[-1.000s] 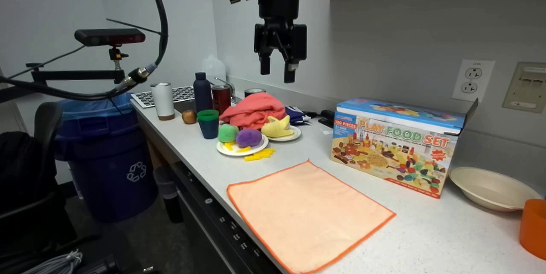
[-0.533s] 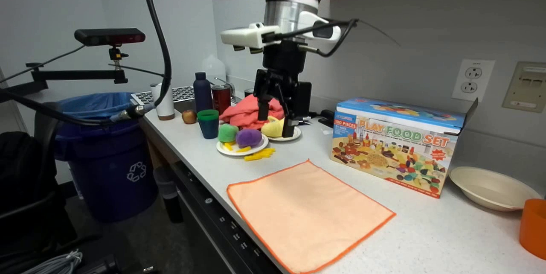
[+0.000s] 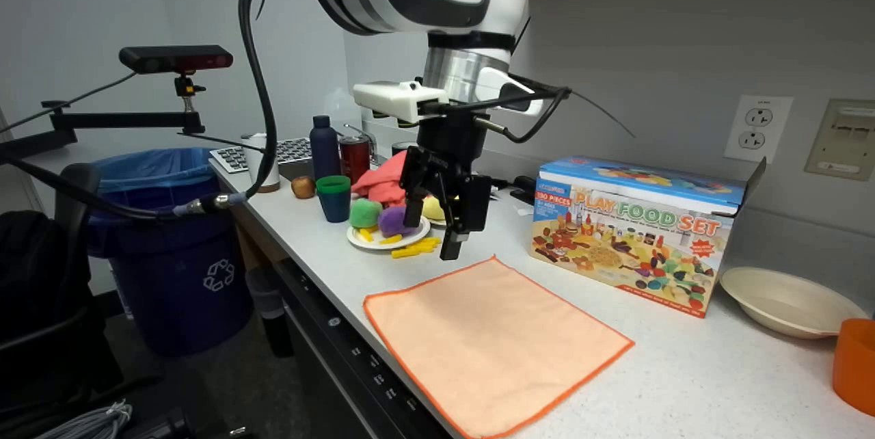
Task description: Fold the towel diagonally three times
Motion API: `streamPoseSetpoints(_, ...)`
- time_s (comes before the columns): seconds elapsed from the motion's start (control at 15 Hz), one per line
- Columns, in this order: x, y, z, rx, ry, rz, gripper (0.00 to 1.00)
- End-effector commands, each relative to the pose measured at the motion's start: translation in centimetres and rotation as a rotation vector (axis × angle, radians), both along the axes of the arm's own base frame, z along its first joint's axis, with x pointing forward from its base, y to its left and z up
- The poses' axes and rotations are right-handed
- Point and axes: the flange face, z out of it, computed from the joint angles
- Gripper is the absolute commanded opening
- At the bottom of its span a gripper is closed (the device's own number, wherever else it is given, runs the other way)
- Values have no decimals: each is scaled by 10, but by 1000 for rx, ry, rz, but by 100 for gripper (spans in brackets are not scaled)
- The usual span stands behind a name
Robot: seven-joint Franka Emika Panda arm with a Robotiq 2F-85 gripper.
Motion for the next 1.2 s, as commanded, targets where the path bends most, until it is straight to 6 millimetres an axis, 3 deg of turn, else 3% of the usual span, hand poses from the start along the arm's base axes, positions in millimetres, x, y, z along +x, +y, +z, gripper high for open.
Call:
streamPoseSetpoints(0.0, 1, 3, -4, 6, 8, 18, 100)
streamPoseSetpoints(0.53, -10, 21, -47, 18, 83, 126, 100)
streamPoseSetpoints(0.87, -24, 34, -69, 30, 147, 324, 100)
streamPoseSetpoints(1.13, -33, 55, -88, 39, 157, 462, 100)
